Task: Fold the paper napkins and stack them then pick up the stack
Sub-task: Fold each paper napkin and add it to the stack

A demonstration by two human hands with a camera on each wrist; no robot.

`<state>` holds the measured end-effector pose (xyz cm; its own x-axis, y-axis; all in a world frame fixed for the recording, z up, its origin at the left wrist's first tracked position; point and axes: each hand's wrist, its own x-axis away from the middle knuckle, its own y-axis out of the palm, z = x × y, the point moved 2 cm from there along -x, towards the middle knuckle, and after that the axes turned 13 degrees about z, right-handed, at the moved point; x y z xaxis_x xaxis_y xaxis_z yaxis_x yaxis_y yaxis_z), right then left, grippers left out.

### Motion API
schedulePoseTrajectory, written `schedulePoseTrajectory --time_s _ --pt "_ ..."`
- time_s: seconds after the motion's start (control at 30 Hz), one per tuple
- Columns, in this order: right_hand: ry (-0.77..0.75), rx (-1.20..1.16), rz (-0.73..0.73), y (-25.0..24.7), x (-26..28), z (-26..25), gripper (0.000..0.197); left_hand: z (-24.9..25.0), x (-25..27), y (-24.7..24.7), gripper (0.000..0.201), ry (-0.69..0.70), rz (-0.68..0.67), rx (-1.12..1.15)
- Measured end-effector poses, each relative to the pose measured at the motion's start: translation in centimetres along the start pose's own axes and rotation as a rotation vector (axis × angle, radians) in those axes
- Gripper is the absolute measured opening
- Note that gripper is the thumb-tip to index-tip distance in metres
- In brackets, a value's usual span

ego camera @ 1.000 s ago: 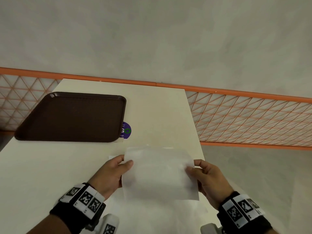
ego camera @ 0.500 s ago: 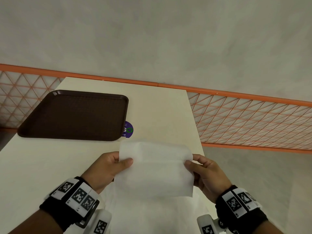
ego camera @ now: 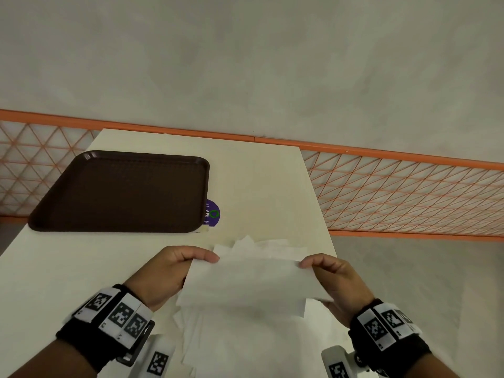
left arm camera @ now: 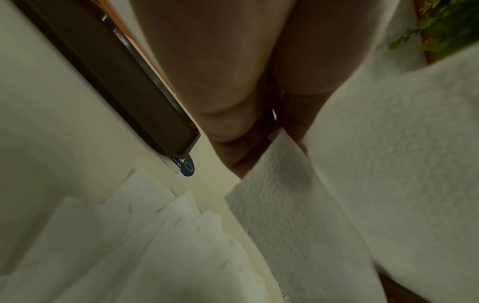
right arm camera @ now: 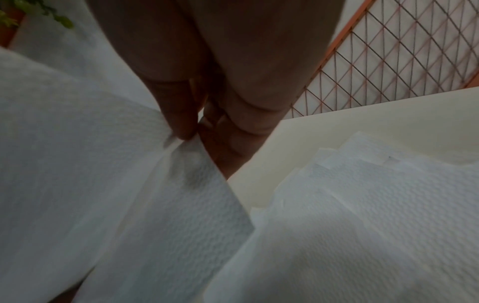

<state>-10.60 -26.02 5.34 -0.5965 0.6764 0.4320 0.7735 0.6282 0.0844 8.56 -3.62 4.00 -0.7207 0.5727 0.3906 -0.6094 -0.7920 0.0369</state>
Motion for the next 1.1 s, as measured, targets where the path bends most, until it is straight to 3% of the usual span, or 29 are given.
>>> schedulePoseTrajectory --time_s 0.13,0.2,0.33,0.4,0.47,0.63,0.77,0.87,0.93,1.0,1.1 --pt "0.069 0.027 0.053 0.8 -0.1 0.1 0.03 0.4 -0.6 -0.9 0.022 -0.064 -0.019 -0.015" --pt "0.095 0.04 0.049 1.1 -0.2 0.3 0.018 0.5 -0.8 -1.1 0.032 -0.082 -0.057 0.006" --pt "0.095 0.111 0.102 1.0 -0.3 1.1 0.017 0.1 -1.4 -0.3 0.039 -0.182 -0.04 0.002" --pt "0.04 0.2 0.16 0.8 -0.5 1.6 0.003 -0.6 -2.0 0.3 0.029 -0.12 -0.014 -0.094" --pt "0.001 0.295 0.188 0.4 -1.1 2.3 0.015 -1.4 -2.8 0.7 0.009 0.019 0.001 -0.273" --pt "-0.006 0.548 0.151 -0.6 -4.1 4.1 0.025 -4.1 -5.1 2.9 0.019 0.145 0.107 -0.58" --pt "-0.17 1.063 0.149 -0.3 -6.7 5.0 0.026 -6.4 -6.6 4.7 0.024 0.207 0.153 -0.847" --pt "-0.455 1.465 0.007 0.7 -7.1 5.3 0.048 -7.2 -6.6 6.3 0.037 0.436 0.176 -1.136" --pt "-0.558 1.578 -0.187 1.8 -6.5 6.1 0.054 -7.7 -6.0 8.0 0.052 0.547 0.07 -1.259" --pt "-0.543 1.64 -0.337 2.5 -5.9 7.4 0.059 -8.8 -5.2 9.5 0.056 0.54 -0.057 -1.412" --pt "-0.557 1.678 -0.414 2.5 -6.1 9.4 0.069 -10.4 -4.8 10.0 0.064 0.464 -0.128 -1.484"
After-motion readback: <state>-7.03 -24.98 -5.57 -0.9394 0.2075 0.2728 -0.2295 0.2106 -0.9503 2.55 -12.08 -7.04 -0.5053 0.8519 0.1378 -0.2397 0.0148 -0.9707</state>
